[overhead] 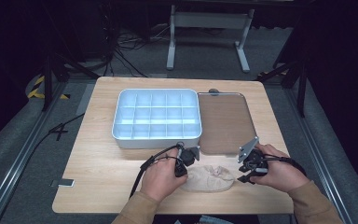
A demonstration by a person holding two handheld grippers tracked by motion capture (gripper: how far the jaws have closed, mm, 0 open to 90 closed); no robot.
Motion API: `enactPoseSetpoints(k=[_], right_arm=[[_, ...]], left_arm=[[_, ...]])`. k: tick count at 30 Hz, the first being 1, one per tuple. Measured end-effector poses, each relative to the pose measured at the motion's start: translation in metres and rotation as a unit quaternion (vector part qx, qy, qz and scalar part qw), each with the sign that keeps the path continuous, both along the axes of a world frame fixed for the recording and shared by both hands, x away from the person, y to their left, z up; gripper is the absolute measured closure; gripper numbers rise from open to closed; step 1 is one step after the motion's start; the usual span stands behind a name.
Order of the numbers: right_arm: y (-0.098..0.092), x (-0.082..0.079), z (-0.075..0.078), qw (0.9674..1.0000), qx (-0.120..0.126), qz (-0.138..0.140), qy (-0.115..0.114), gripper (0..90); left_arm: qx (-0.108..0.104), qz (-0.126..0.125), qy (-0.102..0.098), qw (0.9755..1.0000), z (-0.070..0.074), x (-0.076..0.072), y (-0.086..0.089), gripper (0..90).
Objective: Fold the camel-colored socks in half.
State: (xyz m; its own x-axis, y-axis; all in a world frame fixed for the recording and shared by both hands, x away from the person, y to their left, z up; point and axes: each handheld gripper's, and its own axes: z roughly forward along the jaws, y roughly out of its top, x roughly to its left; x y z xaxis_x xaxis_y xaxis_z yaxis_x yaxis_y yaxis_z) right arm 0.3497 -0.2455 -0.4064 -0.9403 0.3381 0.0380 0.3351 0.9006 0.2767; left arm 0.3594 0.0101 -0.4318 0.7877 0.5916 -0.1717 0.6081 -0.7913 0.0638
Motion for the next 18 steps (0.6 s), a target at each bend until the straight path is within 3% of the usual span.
enactPoseSetpoints(k=[4,9,15,18], right_arm=[[0.002,0.000,-0.002,1.0000,0.000,-0.006,0.003,61.0],[0.008,-0.001,-0.003,1.0000,0.001,-0.006,0.006,64.5],[0.019,-0.001,-0.012,0.9999,-0.001,-0.006,0.016,68.4],[0.024,-0.001,-0.015,0.9997,0.008,-0.006,0.021,75.3]], left_arm=[[-0.021,0.007,-0.004,0.9997,0.010,-0.002,0.005,85.2],[-0.029,0.011,-0.018,0.9994,0.024,-0.006,0.009,85.2],[-0.035,0.018,-0.018,0.9991,0.035,-0.007,0.017,85.2],[-0.039,0.019,-0.020,0.9989,0.040,-0.008,0.021,85.2]])
